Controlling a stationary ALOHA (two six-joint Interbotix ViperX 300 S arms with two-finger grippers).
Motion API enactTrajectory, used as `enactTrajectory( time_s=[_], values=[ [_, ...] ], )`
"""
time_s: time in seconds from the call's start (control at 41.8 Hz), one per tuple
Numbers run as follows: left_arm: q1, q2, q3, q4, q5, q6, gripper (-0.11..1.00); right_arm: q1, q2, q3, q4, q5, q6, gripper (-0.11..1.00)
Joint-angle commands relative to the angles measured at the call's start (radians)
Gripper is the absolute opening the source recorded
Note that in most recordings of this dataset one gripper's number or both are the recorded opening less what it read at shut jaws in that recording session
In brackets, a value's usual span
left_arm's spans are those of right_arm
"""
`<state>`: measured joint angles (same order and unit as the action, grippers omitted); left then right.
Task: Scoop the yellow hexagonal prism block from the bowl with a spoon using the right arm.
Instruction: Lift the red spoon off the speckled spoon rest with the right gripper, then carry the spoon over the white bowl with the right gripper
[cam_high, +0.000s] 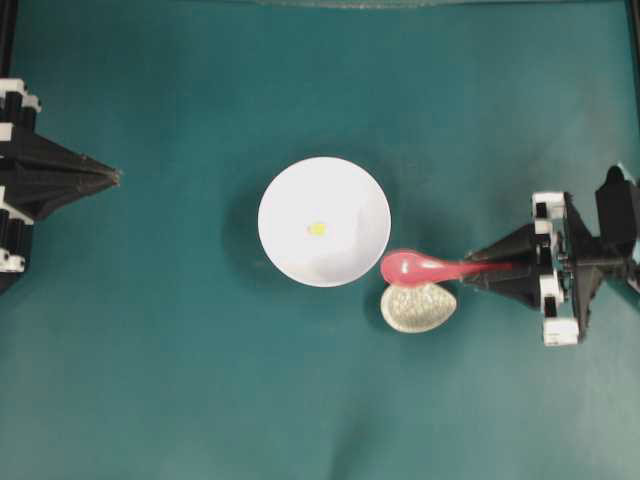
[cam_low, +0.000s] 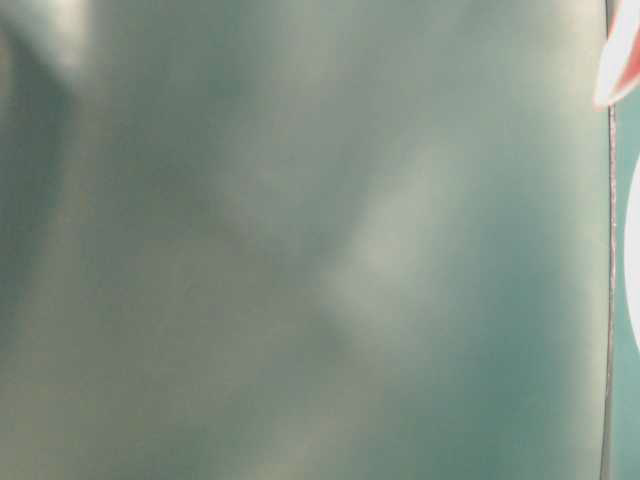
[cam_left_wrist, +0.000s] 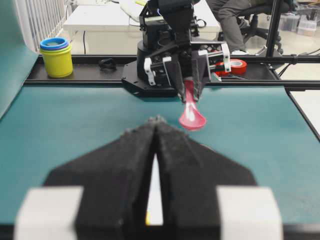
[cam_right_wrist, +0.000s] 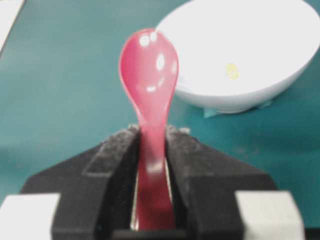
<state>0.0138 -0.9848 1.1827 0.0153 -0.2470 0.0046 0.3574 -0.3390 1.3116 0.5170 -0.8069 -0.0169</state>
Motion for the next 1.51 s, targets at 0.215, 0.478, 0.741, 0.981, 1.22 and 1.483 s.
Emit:
enactTrajectory(
  time_s=[0.215, 0.478, 0.741, 0.981, 1.22, 1.483],
  values=[
    [0.002, 0.005, -0.026, 0.003, -0.003, 0.0, 0.01, -0.199, -0.16, -0.198, -0.003, 0.512, -0.153, 0.23],
    [0.002, 0.005, -0.025, 0.003, -0.003, -0.002, 0.01, -0.387, -0.138, -0.37, -0.009, 0.887, -0.213, 0.23],
    [0.002, 0.008, -0.026, 0.003, -0.003, -0.003, 0.01, -0.482, -0.052, -0.489, -0.048, 1.091, -0.209, 0.23],
    [0.002, 0.008, -0.025, 0.003, -0.003, -0.002, 0.01, -0.523, 0.063, -0.598, -0.084, 1.212, -0.204, 0.23],
    [0.0, 0.008, -0.025, 0.003, -0.003, -0.003, 0.01, -0.537, 0.181, -0.721, -0.135, 1.335, -0.199, 0.23],
    [0.002, 0.008, -0.025, 0.003, -0.003, -0.003, 0.01, -0.537, 0.249, -0.778, -0.176, 1.373, -0.186, 0.23]
  ],
)
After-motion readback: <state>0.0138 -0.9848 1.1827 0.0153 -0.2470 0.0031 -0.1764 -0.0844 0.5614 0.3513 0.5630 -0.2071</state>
